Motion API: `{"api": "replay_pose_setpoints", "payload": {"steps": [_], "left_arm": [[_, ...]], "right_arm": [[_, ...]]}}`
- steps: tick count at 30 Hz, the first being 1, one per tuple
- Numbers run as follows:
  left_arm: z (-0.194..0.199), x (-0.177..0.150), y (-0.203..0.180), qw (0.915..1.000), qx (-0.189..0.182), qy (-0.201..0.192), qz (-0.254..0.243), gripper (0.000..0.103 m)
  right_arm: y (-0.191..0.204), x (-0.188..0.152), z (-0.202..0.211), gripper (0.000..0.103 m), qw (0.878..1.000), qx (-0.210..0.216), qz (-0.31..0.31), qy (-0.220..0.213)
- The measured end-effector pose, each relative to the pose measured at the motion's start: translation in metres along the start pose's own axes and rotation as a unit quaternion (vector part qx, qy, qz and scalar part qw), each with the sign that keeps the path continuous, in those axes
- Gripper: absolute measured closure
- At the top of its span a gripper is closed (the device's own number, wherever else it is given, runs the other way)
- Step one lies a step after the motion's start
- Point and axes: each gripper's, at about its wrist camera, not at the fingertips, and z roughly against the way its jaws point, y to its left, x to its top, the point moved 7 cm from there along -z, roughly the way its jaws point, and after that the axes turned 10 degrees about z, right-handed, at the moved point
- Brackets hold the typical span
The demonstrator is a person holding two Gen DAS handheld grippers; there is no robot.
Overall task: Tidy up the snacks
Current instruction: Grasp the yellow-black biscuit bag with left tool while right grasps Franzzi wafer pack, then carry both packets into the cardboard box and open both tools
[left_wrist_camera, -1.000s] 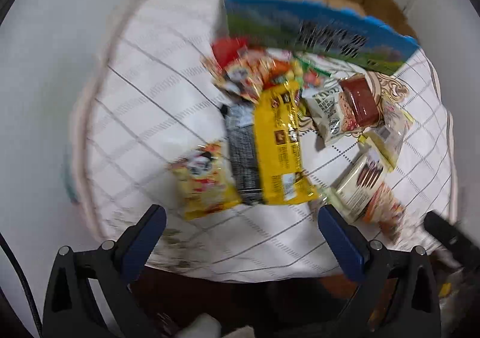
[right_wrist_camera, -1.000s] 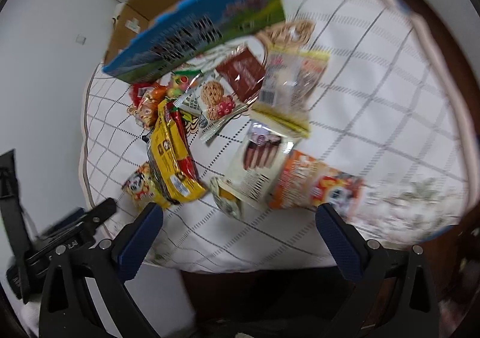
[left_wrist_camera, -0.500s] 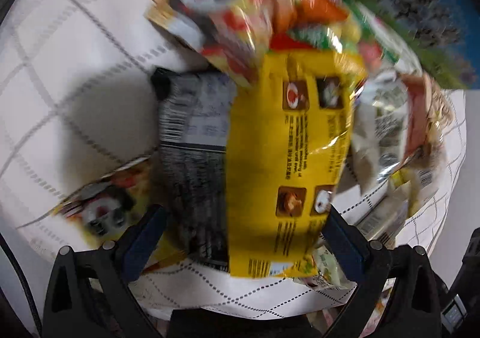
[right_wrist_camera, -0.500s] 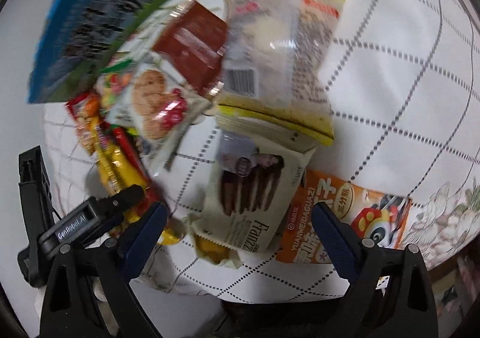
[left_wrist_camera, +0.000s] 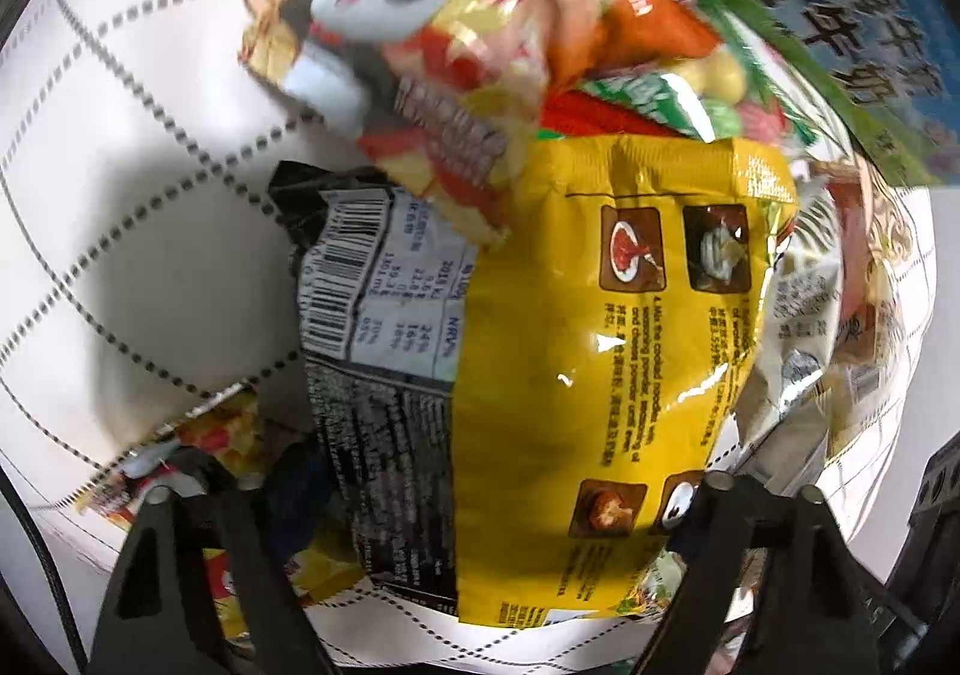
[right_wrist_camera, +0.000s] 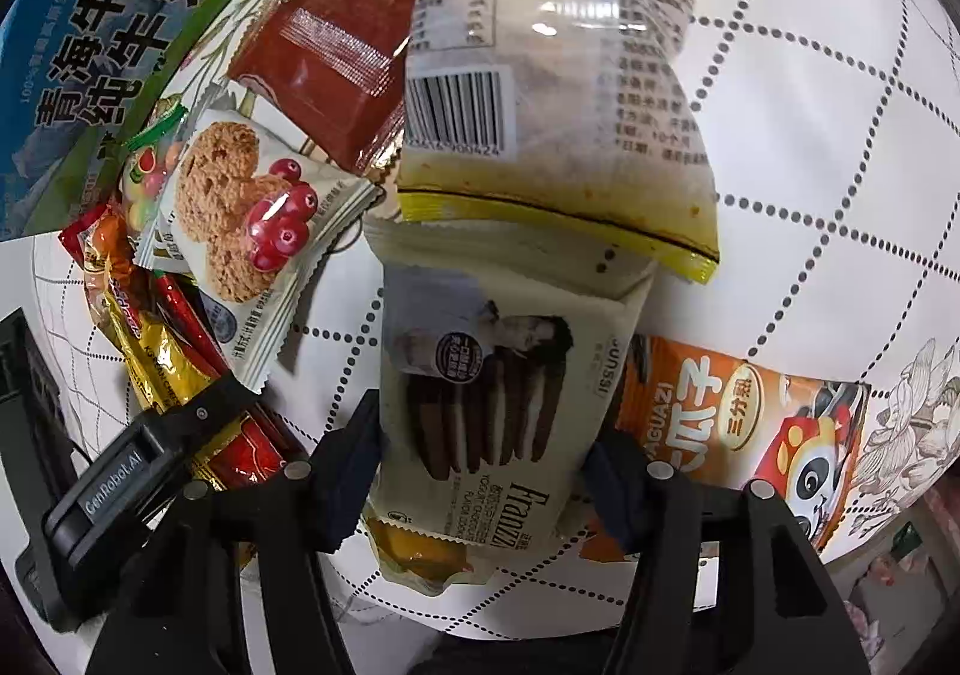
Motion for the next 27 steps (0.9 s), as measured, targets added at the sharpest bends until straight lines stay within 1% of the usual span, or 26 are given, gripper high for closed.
{"api": "replay_pose_setpoints", "payload": {"steps": [3,6,7,12,14,16,19,21,22,26,27], "left_arm": [[0.017,-0.002,-0.008,0.9996,0.002,-0.016,-0.025,0.021],[0.034,-0.005,-0.018,0.9978,0.006,-0.041,-0.051,0.021],[0.044,-0.003,-0.013,0.9964,0.011,-0.054,-0.063,0.021],[0.078,-0.018,-0.032,0.9888,0.022,-0.099,-0.109,0.021],[0.098,-0.024,-0.041,0.9853,0.023,-0.116,-0.123,0.021],[0.114,-0.032,-0.043,0.9825,0.026,-0.129,-0.132,0.021],[0.142,-0.043,-0.043,0.9824,0.010,-0.132,-0.132,0.021],[0.164,-0.045,-0.044,0.9826,0.000,-0.136,-0.127,0.021],[0.182,-0.047,-0.044,0.9827,-0.012,-0.138,-0.123,0.021],[0.234,-0.037,-0.068,0.9808,-0.046,-0.155,-0.109,0.021],[0.253,-0.031,-0.075,0.9803,-0.055,-0.159,-0.103,0.021]], "right_arm": [[-0.001,-0.003,0.002,0.042,1.000,-0.007,0.007,-0.009],[0.000,-0.008,0.011,0.044,0.999,-0.013,0.018,-0.023],[0.000,-0.009,0.015,0.045,0.999,-0.014,0.024,-0.030],[0.002,-0.012,0.036,0.046,0.997,-0.019,0.052,-0.050],[0.004,-0.015,0.044,0.046,0.996,-0.018,0.064,-0.058],[0.003,-0.023,0.058,0.046,0.996,-0.006,0.068,-0.065],[0.008,-0.030,0.087,0.046,0.993,0.019,0.083,-0.077],[0.017,-0.027,0.108,0.046,0.991,0.026,0.098,-0.086],[0.021,-0.023,0.122,0.046,0.989,0.034,0.109,-0.093],[0.052,-0.003,0.177,0.046,0.979,0.060,0.153,-0.122],[0.064,0.003,0.186,0.046,0.976,0.063,0.162,-0.130]]}}
